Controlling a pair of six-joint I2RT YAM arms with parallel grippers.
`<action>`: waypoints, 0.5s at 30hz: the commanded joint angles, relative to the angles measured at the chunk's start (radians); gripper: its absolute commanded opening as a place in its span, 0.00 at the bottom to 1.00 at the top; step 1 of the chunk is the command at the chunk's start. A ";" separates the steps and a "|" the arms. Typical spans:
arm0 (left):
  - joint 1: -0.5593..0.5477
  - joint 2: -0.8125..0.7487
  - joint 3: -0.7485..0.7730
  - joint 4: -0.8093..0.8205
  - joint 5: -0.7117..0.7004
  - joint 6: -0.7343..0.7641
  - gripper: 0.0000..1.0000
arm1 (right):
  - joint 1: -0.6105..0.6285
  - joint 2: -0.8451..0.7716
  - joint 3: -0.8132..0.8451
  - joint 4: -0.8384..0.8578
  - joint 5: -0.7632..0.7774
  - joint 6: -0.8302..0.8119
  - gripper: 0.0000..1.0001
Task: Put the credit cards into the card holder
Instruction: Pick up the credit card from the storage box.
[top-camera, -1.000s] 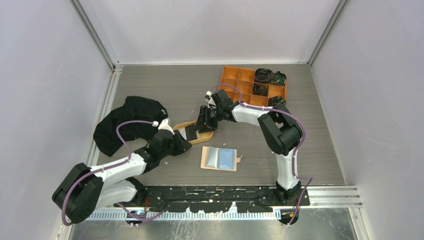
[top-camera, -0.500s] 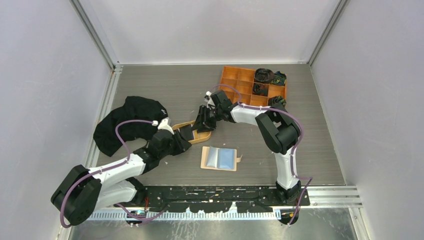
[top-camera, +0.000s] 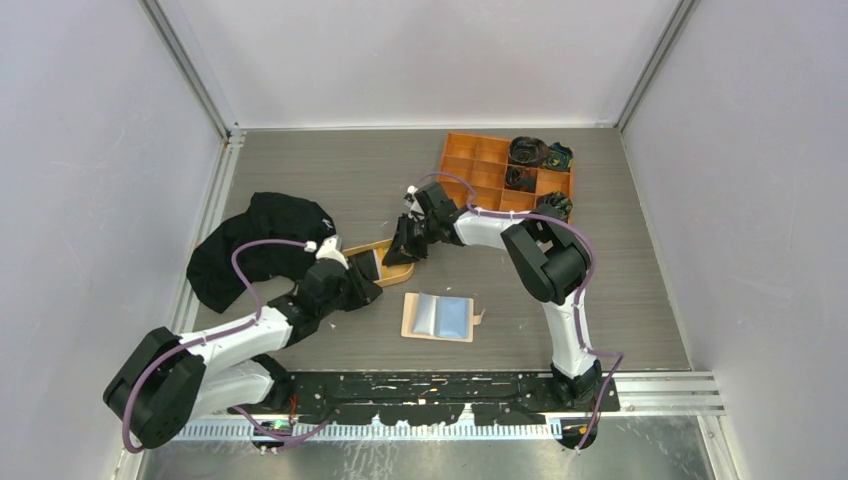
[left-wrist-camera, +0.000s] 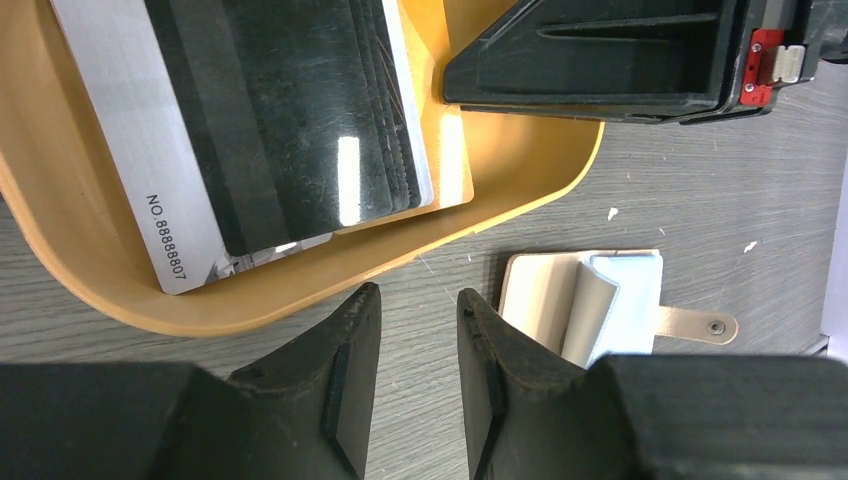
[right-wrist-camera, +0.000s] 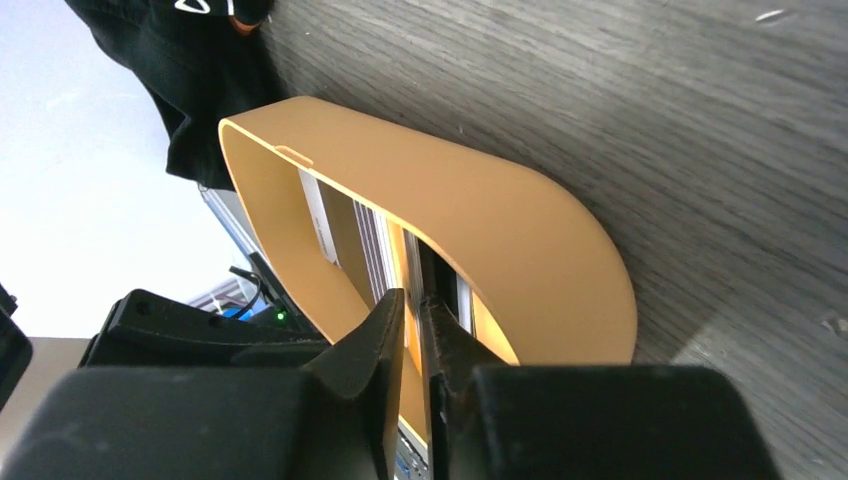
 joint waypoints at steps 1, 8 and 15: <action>0.005 -0.008 0.045 0.013 -0.018 0.024 0.35 | 0.007 -0.008 0.059 -0.008 0.040 -0.021 0.14; 0.005 -0.066 0.046 -0.036 -0.025 0.040 0.35 | 0.006 -0.030 0.049 0.039 0.003 -0.020 0.03; 0.006 -0.239 0.048 -0.155 -0.078 0.105 0.39 | 0.005 -0.065 0.044 0.066 -0.025 -0.037 0.01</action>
